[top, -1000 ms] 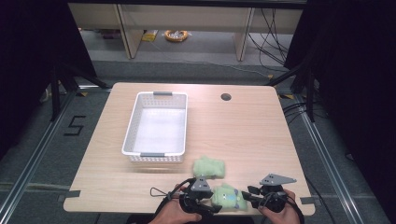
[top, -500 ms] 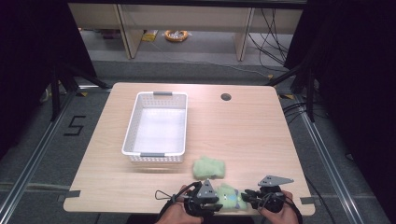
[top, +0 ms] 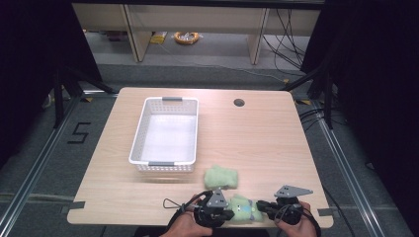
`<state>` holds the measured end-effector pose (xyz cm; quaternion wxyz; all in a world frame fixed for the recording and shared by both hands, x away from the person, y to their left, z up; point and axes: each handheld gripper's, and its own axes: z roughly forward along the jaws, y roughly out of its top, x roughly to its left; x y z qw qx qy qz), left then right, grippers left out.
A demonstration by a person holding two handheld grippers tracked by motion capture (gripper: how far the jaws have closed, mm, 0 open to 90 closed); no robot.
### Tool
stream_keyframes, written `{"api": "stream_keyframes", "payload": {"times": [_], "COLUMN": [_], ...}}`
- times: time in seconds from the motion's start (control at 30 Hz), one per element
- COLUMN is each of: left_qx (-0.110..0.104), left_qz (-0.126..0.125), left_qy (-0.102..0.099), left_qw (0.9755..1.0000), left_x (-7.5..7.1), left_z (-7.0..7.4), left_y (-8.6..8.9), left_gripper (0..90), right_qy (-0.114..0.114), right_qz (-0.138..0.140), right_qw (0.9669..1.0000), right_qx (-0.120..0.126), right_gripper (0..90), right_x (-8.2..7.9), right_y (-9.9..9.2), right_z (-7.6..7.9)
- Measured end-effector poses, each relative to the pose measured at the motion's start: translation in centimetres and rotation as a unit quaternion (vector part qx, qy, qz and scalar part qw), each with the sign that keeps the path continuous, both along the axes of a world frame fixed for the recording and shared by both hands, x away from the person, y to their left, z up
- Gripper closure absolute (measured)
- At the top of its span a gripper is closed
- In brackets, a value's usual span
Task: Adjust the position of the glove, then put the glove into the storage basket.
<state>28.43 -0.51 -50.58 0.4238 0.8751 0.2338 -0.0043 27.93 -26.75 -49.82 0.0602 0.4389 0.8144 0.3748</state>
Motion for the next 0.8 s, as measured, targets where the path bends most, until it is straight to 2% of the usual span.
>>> {"api": "stream_keyframes", "payload": {"times": [0.07, 0.13, 0.17, 0.2, 0.23, 0.27, 0.3, 0.33, 0.37, 0.4, 0.43, 0.47, 0.5, 0.53, 0.57, 0.7, 0.73, 0.77, 0.8], "left_qx": [0.003, -0.001, 0.0, 0.004, 0.004, 0.009, 0.024, 0.028, 0.038, 0.047, 0.047, 0.047, 0.048, 0.046, 0.039, 0.034, 0.031, 0.039, 0.035], "left_qz": [-0.003, 0.002, 0.007, -0.001, -0.001, -0.001, -0.002, -0.001, -0.004, -0.01, -0.01, -0.014, -0.016, -0.019, -0.012, -0.016, -0.017, -0.019, -0.018], "left_qy": [-0.003, 0.001, -0.002, -0.007, -0.007, -0.014, -0.024, -0.03, -0.04, -0.052, -0.052, -0.06, -0.065, -0.071, -0.06, -0.068, -0.062, -0.062, -0.062], "left_qw": [1.0, 1.0, 1.0, 1.0, 1.0, 0.9999, 0.9994, 0.9992, 0.9985, 0.9975, 0.9975, 0.997, 0.9966, 0.9962, 0.9974, 0.997, 0.9974, 0.9971, 0.9973], "left_x": [0.1, 0.0, -0.1, -0.2, -0.2, -0.6, -0.6, -0.8, -0.9, -1.0, -1.0, -1.0, -0.9, -0.6, -0.8, -0.8, -0.8, -0.7, -0.7], "left_z": [0.0, 0.0, -0.1, -0.1, -0.1, -0.1, 0.0, -0.2, -0.3, -0.4, -0.4, -0.5, -0.4, -0.4, -0.4, -0.3, -0.2, -0.2, -0.2], "left_y": [0.0, 0.0, -0.1, -0.2, -0.2, -0.5, -0.6, -0.8, -1.0, -1.1, -1.1, -1.1, -1.1, -1.0, -1.1, -1.0, -1.0, -0.9, -0.9], "left_gripper": [86.9, 75.1, 75.1, 66.3, 62.1, 62.1, 54.3, 49.6, 47.4, 48.0, 51.9, 51.9, 60.6, 65.1, 75.0, 79.9, 80.3, 80.7, 80.9], "right_qy": [-0.006, -0.004, -0.004, -0.002, -0.002, 0.001, 0.013, -0.002, 0.005, 0.006, 0.006, 0.01, 0.01, 0.01, 0.01, 0.006, 0.002, -0.007, -0.006], "right_qz": [0.003, 0.003, 0.003, 0.003, 0.003, 0.006, -0.003, 0.006, -0.001, -0.001, -0.001, 0.0, 0.0, 0.0, 0.001, 0.0, 0.002, 0.005, 0.003], "right_qw": [1.0, 1.0, 1.0, 1.0, 1.0, 1.0, 0.9999, 1.0, 1.0, 1.0, 1.0, 0.9999, 0.9999, 0.9999, 0.9999, 1.0, 1.0, 0.9999, 0.9999], "right_qx": [-0.005, -0.008, -0.008, -0.008, -0.008, -0.004, 0.005, 0.0, 0.002, 0.003, 0.003, -0.001, -0.002, -0.002, -0.002, 0.003, -0.002, -0.007, -0.008], "right_gripper": [84.7, 84.6, 84.6, 84.5, 84.5, 84.5, 84.3, 84.2, 84.2, 84.1, 84.1, 84.1, 84.1, 84.1, 84.1, 84.1, 84.1, 84.2, 84.2], "right_x": [0.1, 0.1, 0.1, 0.2, 0.2, 0.2, 0.0, 0.2, 0.1, 0.1, 0.1, 0.0, 0.0, 0.0, 0.0, 0.1, 0.1, 0.2, 0.2], "right_y": [-0.1, 0.0, 0.0, 0.0, 0.0, 0.0, 0.2, 0.0, 0.1, 0.1, 0.1, 0.1, 0.1, 0.1, 0.1, 0.1, 0.0, -0.1, -0.1], "right_z": [0.0, 0.0, 0.0, -0.1, -0.1, -0.1, -0.1, -0.2, -0.2, -0.2, -0.2, -0.1, -0.1, -0.1, -0.1, -0.2, -0.2, -0.1, -0.1]}}
